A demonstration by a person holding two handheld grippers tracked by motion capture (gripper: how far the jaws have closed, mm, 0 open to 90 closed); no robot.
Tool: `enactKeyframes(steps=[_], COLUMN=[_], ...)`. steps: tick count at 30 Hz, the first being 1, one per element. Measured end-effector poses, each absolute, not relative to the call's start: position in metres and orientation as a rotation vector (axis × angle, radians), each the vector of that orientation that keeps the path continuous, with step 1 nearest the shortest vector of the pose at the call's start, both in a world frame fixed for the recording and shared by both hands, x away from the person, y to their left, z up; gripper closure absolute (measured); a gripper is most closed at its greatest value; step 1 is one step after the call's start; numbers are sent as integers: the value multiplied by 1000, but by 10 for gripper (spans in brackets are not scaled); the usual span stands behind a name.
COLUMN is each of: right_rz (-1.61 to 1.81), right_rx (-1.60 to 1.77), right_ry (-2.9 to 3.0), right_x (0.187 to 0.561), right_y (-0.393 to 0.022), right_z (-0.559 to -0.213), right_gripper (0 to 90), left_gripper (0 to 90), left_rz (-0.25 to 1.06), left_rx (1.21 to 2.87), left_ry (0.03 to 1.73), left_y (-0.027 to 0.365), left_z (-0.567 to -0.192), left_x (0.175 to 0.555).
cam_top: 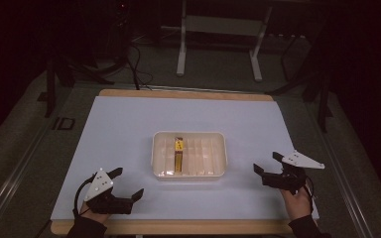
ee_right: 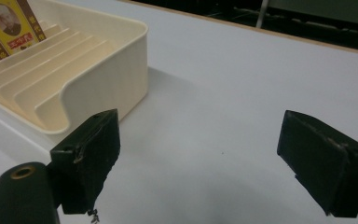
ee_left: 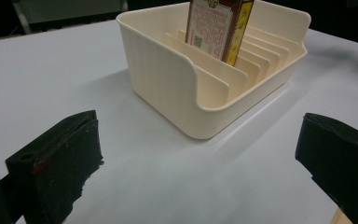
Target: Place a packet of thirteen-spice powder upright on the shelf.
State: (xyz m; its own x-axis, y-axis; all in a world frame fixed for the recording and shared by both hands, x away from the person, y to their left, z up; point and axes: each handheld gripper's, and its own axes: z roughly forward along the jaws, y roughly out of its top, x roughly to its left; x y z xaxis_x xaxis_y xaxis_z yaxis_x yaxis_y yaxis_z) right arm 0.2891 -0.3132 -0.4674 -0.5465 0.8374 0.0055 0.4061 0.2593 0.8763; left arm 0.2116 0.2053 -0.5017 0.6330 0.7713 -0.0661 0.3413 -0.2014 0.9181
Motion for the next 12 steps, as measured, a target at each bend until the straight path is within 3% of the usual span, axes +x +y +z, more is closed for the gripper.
enactKeyframes(steps=[12], right_rz=[1219], right_rx=[1139], right_ry=[2077], right_x=[291], right_y=[-314], right_z=[-469], right_gripper=[132], left_gripper=[4], left_rz=[506], left_rx=[1797], left_ry=[897], left_y=[205], left_z=[-502], left_x=[212])
